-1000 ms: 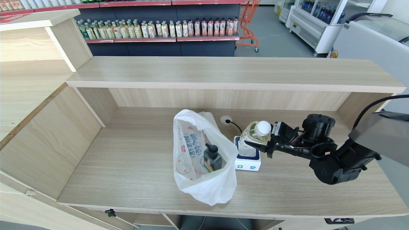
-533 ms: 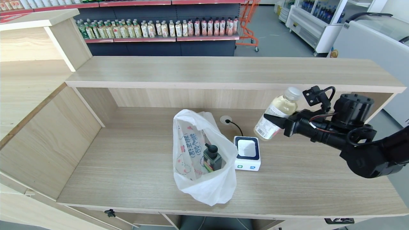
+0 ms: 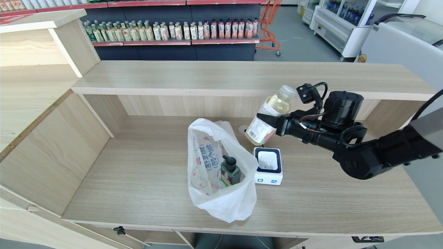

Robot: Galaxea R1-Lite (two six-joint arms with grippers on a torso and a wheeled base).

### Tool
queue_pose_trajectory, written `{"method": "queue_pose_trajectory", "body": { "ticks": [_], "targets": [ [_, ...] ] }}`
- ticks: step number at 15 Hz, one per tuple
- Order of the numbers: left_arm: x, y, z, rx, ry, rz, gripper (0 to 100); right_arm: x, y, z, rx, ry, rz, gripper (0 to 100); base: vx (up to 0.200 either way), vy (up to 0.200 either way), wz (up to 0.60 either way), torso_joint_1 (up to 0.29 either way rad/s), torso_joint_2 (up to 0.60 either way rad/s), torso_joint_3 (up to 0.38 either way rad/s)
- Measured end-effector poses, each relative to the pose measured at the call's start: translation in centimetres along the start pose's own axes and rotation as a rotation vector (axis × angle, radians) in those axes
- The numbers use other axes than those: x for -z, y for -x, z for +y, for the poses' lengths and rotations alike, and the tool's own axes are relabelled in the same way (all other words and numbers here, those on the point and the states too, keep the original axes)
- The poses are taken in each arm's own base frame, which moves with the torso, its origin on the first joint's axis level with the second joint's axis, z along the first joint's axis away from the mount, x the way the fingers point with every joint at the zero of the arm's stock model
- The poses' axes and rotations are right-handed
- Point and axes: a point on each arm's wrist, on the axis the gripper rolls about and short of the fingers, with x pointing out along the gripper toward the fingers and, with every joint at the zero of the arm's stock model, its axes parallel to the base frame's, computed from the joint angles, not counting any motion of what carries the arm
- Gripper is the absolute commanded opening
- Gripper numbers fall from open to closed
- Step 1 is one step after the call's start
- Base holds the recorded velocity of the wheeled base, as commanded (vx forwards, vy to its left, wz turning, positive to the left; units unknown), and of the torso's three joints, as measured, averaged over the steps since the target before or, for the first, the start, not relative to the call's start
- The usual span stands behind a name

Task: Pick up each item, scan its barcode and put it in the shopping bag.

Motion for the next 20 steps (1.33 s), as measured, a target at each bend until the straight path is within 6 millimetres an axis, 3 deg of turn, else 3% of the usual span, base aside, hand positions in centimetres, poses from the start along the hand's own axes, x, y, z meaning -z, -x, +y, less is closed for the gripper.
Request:
{"method": "queue_pose_trajectory", "body": {
  "ticks": [5,8,13,20],
  "targets": [
    [0.0,0.0,0.0,0.0,0.0,0.0,100,1.6,-3.9,1.7,-0.091,-0.066,0.0,0,0.0,0.0,0.0,0.0,0.0,0.0],
    [0.0,0.0,0.0,0.0,0.0,0.0,100,3.0,-5.2,2.0,-0.121,-0.107,0.021,0,0.0,0.0,0.0,0.0,0.0,0.0],
    [0.0,0.0,0.0,-0.001,0.0,0.0,100,4.9,-6.3,1.4,-0.123,-0.106,0.04,0,0.0,0.0,0.0,0.0,0.0,0.0],
    [0.0,0.0,0.0,0.0,0.0,0.0,100,7.2,-6.5,-1.4,-0.075,0.041,0.063,0,0.0,0.0,0.0,0.0,0.0,0.0]
  ]
}}
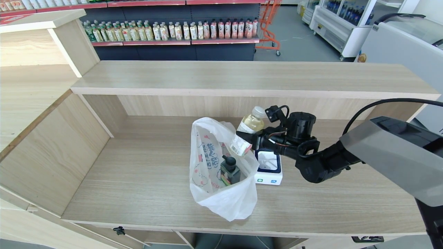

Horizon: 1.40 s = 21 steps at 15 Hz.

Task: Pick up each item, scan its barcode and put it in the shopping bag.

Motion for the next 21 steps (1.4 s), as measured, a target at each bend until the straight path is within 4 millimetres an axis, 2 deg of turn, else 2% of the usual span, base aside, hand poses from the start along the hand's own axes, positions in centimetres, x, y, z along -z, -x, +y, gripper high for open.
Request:
{"method": "queue_pose_trajectory", "body": {
  "ticks": [8,9,14,18,21],
  "targets": [
    [0.0,0.0,0.0,0.0,0.0,0.0,100,1.0,-1.1,-0.3,-0.036,0.042,0.003,0,0.0,0.0,0.0,0.0,0.0,0.0],
    [0.0,0.0,0.0,0.0,0.0,0.0,100,1.3,-1.2,-0.3,-0.04,0.044,0.008,100,0.0,0.0,0.0,0.0,0.0,0.0],
    [0.0,0.0,0.0,0.0,0.0,0.0,100,1.3,-1.5,0.2,-0.052,0.002,0.005,100,0.0,0.0,0.0,0.0,0.0,0.0],
    [0.0,0.0,0.0,0.0,0.0,0.0,100,-1.3,-0.6,0.8,-0.07,-0.199,-0.072,100,0.0,0.0,0.0,0.0,0.0,0.0],
    [0.0,0.0,0.0,0.0,0.0,0.0,100,-2.5,1.1,1.1,-0.058,-0.248,-0.074,100,0.0,0.0,0.0,0.0,0.0,0.0]
  ]
}}
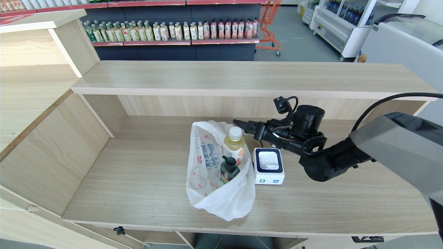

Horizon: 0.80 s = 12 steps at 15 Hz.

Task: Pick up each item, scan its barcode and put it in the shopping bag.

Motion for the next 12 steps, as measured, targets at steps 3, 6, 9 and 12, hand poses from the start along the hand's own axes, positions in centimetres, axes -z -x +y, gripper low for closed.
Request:
{"method": "queue_pose_trajectory", "body": {
  "ticks": [3,6,9,12],
  "targets": [
    [0.0,0.0,0.0,0.0,0.0,0.0,100,-0.9,2.4,0.6,0.028,-0.017,0.007,100,0.0,0.0,0.0,0.0,0.0,0.0],
    [0.0,0.0,0.0,0.0,0.0,0.0,100,-2.0,6.5,1.9,0.073,-0.095,0.029,100,0.0,0.0,0.0,0.0,0.0,0.0],
    [0.0,0.0,0.0,0.0,0.0,0.0,100,-2.5,11.5,4.0,0.125,-0.133,0.059,100,0.0,0.0,0.0,0.0,0.0,0.0],
    [0.0,0.0,0.0,0.0,0.0,0.0,100,-3.6,17.2,7.0,0.177,-0.125,0.069,100,0.0,0.0,0.0,0.0,0.0,0.0]
  ]
}}
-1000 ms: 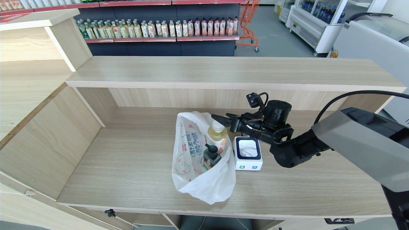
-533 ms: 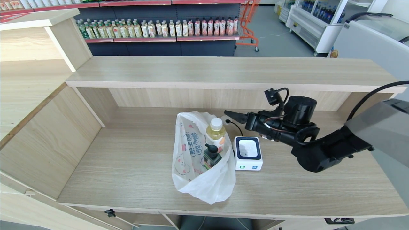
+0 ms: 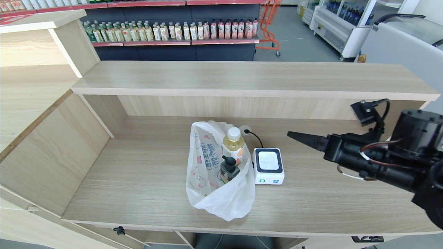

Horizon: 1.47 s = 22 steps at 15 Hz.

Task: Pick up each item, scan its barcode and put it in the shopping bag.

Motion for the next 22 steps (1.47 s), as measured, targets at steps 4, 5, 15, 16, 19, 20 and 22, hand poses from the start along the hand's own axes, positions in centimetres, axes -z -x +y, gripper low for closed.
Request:
{"method": "queue_pose_trajectory", "body": {
  "ticks": [4,5,15,16,19,20,22],
  "targets": [
    [0.0,0.0,0.0,0.001,0.0,0.0,100,0.9,9.4,-0.2,0.309,0.2,0.079,100,0.0,0.0,0.0,0.0,0.0,0.0],
    [0.0,0.0,0.0,0.0,0.0,0.0,100,1.4,11.4,0.3,0.392,0.222,0.076,100,0.0,0.0,0.0,0.0,0.0,0.0],
    [0.0,0.0,0.0,0.001,0.0,0.0,100,15.1,24.5,5.6,0.778,0.385,-0.144,100,0.0,0.0,0.0,0.0,0.0,0.0],
    [0.0,0.0,0.0,0.001,0.0,0.0,100,15.7,24.7,5.4,0.811,0.364,-0.169,100,0.0,0.0,0.0,0.0,0.0,0.0],
    [0.0,0.0,0.0,0.0,0.0,0.0,100,16.2,25.1,5.5,0.802,0.355,-0.239,0,0.0,0.0,0.0,0.0,0.0,0.0],
    [0.0,0.0,0.0,0.001,0.0,0.0,100,16.3,25.1,5.5,0.801,0.361,-0.245,0,0.0,0.0,0.0,0.0,0.0,0.0],
    [0.0,0.0,0.0,0.0,0.0,0.0,100,16.4,25.2,5.5,0.8,0.372,-0.246,0,0.0,0.0,0.0,0.0,0.0,0.0]
  ]
}}
